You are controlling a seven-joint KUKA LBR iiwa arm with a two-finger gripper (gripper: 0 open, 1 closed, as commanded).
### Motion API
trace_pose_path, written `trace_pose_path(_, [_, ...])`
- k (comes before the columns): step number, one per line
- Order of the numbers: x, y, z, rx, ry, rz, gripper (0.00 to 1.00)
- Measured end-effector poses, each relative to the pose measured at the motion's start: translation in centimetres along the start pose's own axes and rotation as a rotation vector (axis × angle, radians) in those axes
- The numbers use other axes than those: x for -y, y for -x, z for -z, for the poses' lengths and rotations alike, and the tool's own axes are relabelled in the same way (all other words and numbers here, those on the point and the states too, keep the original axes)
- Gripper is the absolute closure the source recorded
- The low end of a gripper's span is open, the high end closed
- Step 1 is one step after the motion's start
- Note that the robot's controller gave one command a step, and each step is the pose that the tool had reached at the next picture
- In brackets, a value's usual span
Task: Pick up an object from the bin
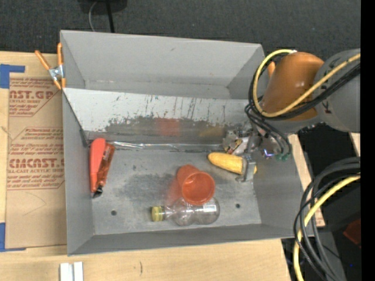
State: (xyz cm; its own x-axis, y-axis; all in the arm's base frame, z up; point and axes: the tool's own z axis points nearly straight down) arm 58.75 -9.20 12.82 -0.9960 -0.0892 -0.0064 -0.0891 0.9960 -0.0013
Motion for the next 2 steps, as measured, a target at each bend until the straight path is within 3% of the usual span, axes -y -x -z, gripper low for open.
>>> trace_pose_path(1, [0.1,-0.1,-0.6,-0.002,0.0,0.004,0.0])
trace_pose_path(2, [-2.0,-2.2,-5.2,0.018,-0.006,0.11,1.0])
